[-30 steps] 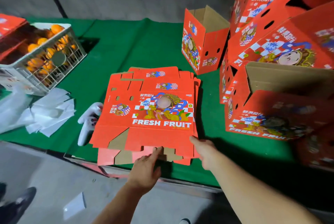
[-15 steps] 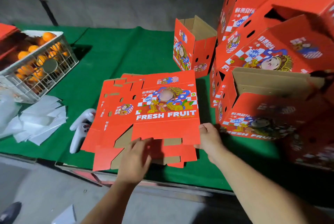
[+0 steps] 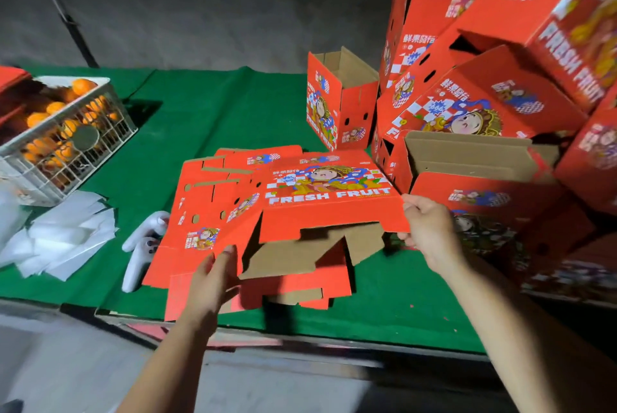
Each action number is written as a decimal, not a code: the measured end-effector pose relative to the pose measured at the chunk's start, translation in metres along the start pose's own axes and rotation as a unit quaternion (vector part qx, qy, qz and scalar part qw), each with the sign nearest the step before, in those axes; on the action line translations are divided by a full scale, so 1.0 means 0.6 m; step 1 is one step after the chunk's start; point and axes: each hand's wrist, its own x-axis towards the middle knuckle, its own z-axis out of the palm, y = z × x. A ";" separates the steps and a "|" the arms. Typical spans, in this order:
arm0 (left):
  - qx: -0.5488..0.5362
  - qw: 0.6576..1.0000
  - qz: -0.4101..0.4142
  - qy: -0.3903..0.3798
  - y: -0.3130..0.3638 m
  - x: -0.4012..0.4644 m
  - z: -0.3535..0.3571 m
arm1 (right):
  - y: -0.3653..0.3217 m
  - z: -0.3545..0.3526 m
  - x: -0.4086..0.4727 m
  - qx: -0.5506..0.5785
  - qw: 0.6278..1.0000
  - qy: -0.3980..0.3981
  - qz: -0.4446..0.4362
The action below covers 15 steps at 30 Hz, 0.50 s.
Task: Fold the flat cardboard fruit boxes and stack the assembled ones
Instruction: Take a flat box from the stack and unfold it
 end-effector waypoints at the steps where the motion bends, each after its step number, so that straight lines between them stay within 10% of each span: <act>1: 0.032 0.999 0.023 -0.001 0.001 -0.007 0.003 | -0.001 -0.006 -0.003 -0.013 1.000 -0.005 -0.007; 11: 0.198 0.967 0.153 -0.041 0.060 -0.034 0.029 | -0.035 -0.085 0.008 -0.115 0.992 -0.051 -0.017; 15: 0.355 0.881 0.301 -0.084 0.091 -0.053 0.032 | -0.056 -0.107 0.009 -0.132 0.984 -0.116 -0.005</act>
